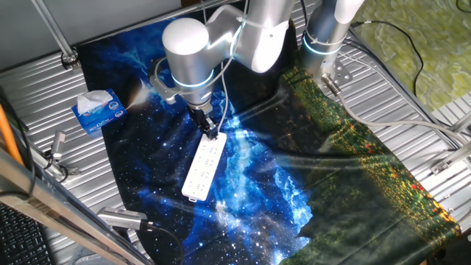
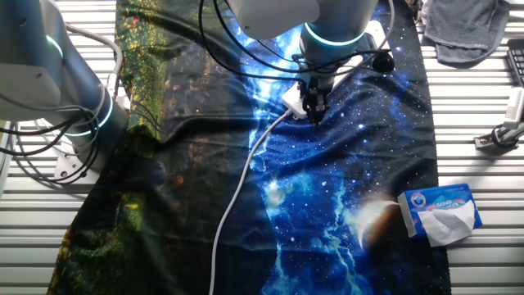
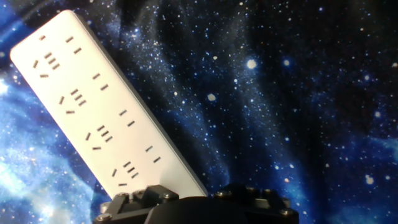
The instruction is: Turn on the power strip by pressing the button
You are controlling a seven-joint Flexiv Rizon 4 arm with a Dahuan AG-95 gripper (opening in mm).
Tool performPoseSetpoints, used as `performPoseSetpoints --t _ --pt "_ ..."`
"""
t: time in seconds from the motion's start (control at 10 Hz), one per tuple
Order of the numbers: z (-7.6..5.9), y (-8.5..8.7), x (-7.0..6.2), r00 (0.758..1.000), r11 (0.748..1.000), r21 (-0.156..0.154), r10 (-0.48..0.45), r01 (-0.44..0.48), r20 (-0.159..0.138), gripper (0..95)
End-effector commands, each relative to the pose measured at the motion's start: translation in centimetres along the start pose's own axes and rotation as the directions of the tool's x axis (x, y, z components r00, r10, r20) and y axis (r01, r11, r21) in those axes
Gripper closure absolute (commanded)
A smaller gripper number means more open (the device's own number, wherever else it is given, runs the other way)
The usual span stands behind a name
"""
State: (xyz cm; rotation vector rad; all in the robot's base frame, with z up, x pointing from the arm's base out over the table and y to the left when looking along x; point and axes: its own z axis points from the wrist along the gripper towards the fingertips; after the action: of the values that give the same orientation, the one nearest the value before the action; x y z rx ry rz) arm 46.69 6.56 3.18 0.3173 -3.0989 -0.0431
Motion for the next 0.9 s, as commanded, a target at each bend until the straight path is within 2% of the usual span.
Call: performPoseSetpoints --t 0.1,0.9 --pt "0.01 0.04 0.06 1.000 1.000 -0.001 -0.002 0.002 0.001 38.0" --pt "0.77 0.33 0.20 1.000 1.000 -0.001 -0.010 0.010 0.002 38.0"
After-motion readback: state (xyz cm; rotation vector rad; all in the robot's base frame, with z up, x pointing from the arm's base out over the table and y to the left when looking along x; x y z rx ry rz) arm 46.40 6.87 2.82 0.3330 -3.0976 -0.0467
